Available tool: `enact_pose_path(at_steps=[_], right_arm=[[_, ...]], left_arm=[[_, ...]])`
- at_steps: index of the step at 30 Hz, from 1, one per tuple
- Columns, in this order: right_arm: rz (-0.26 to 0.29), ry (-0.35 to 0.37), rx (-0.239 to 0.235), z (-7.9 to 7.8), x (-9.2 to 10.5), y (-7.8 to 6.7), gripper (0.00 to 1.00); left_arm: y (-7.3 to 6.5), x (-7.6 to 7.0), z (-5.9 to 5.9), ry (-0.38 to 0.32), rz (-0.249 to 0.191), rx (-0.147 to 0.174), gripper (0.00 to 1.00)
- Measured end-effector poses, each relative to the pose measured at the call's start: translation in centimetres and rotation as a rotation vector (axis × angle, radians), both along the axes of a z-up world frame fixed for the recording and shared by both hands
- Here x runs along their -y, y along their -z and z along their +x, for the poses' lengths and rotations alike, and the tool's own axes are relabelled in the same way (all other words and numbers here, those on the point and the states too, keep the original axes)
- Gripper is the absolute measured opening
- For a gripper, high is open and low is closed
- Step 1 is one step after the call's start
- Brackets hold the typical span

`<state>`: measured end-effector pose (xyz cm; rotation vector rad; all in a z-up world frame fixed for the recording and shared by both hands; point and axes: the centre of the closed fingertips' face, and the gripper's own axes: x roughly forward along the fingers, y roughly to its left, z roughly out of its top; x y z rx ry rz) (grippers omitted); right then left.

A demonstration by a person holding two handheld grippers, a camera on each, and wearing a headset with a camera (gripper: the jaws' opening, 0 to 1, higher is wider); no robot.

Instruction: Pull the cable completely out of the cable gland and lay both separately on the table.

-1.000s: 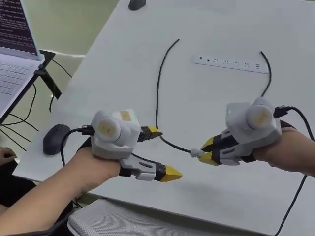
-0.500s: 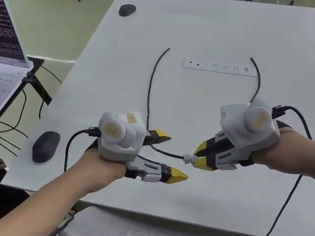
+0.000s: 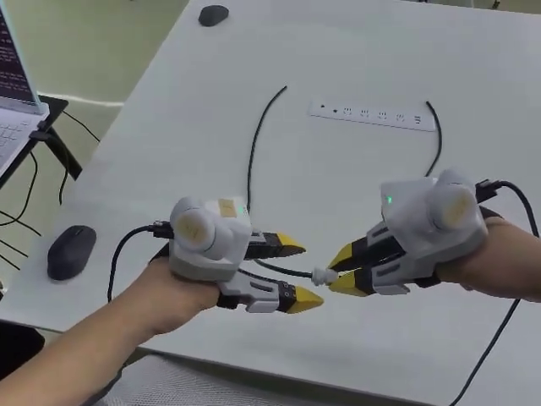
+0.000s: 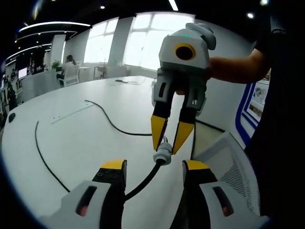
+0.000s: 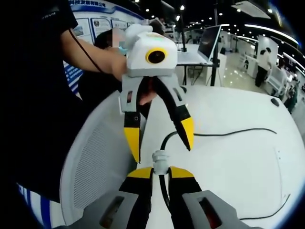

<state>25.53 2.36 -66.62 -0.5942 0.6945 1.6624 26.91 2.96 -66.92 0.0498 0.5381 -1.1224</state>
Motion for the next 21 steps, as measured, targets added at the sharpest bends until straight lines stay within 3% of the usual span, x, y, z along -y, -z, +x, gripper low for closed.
enact_pose_path(at_steps=[2,8,21], right_arm=[[0.008,0.003,-0.008,0.09,0.08,-0.06,0.06],[0.031,0.009,-0.017,0.18,0.24,-0.31,0.06],[0.055,-0.086,0.041,-0.34,0.42,-0.30,0.06]], left_arm=[[-0.24,0.01,0.21,-0.015,-0.030,-0.014,0.47],[-0.44,0.00,0.18,-0.012,-0.045,-0.015,0.40],[-0.53,0.91,-0.19,0.039,-0.057,-0.008,0.27]])
